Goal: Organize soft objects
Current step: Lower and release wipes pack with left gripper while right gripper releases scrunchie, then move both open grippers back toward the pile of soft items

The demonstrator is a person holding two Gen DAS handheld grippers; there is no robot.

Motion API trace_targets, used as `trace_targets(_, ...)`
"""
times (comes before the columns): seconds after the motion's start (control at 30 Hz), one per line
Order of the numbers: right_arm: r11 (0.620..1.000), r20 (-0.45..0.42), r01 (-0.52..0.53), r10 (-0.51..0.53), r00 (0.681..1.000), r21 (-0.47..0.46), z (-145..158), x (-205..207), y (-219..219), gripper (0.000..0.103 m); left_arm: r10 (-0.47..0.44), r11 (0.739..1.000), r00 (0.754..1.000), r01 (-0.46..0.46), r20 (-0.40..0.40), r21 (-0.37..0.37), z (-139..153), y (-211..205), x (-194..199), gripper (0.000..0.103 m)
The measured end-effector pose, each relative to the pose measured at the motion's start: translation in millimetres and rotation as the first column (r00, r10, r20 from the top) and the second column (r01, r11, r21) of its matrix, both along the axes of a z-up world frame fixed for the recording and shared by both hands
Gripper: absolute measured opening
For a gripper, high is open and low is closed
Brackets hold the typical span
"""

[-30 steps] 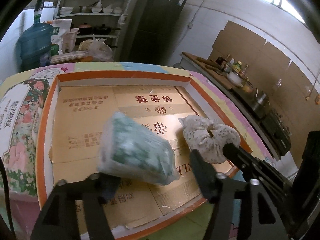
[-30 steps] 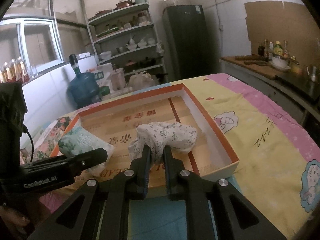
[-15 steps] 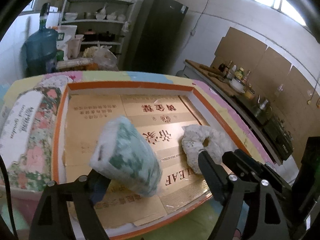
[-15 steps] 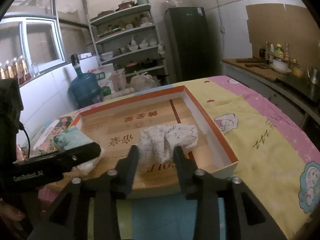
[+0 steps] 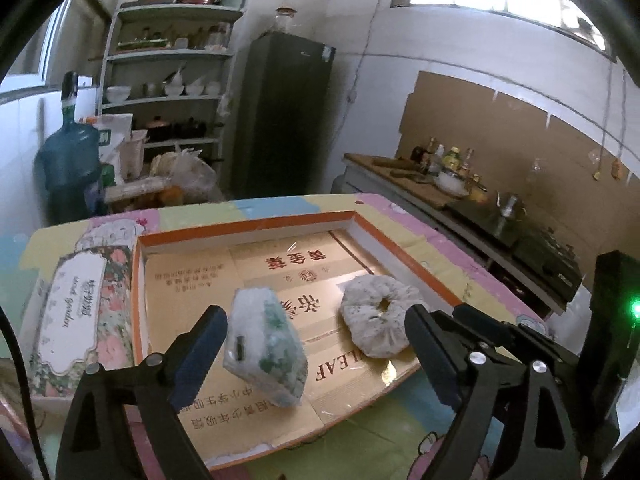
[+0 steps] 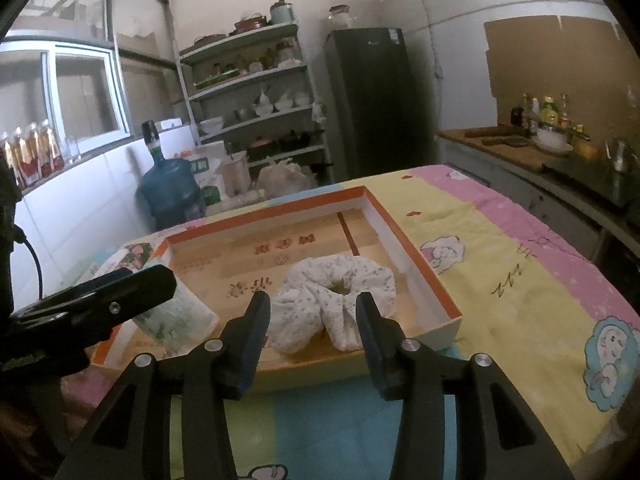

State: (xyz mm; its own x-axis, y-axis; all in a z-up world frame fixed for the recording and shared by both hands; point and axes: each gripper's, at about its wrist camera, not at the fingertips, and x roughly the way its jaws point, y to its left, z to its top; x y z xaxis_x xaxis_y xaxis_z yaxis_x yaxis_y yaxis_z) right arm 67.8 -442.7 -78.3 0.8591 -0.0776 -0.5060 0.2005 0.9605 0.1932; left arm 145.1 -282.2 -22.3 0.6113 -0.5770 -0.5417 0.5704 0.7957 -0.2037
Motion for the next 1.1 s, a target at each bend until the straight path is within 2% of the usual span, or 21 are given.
trace_targets(0.17, 1.0, 0.026, -0.001, 0.001, 1.0, 0.002, 8, -11, 5, 0.046, 0.03, 0.998, 0.999, -0.031, 0.03, 0.049, 7, 7, -2, 0.09)
trace_targets(0.4, 1.0, 0.042, -0.014, 0.014, 0.999, 0.001, 13, -21, 14, 0.047, 0.049, 0.999, 0.994, -0.05, 0.093, 0.01, 20, 31, -12, 0.089)
trace_targets(0.53, 1.0, 0.066, -0.026, 0.025, 0.998, 0.004, 20, -29, 23, 0.047, 0.055, 0.998, 0.983, -0.061, 0.173, 0.031, 31, 41, -25, 0.088)
trace_targets(0.77, 0.998, 0.126, -0.057, 0.056, 0.99, 0.007, 40, -49, 49, 0.048, 0.096, 0.995, 0.968, -0.102, 0.23, 0.017, 45, 70, -49, 0.088)
trace_targets(0.87, 0.998, 0.149, -0.068, 0.068, 0.987, -0.002, 49, -57, 63, 0.056, 0.137, 0.989, 0.961, -0.145, 0.242, 0.014, 50, 88, -58, 0.088)
trace_targets(0.93, 0.997, 0.159, -0.08, 0.079, 0.984, -0.001, 55, -62, 75, 0.056, 0.16, 0.986, 0.956, -0.168, 0.246, 0.008, 52, 101, -64, 0.088)
trace_targets(1.07, 0.992, 0.159, -0.123, 0.12, 0.98, 0.004, 60, -66, 95, 0.072, 0.201, 0.978, 0.945, -0.21, 0.257, 0.007, 54, 125, -75, 0.088)
trace_targets(1.1, 0.991, 0.157, -0.133, 0.131, 0.979, 0.001, 60, -66, 101, 0.073, 0.211, 0.975, 0.942, -0.221, 0.262, 0.008, 54, 131, -78, 0.088)
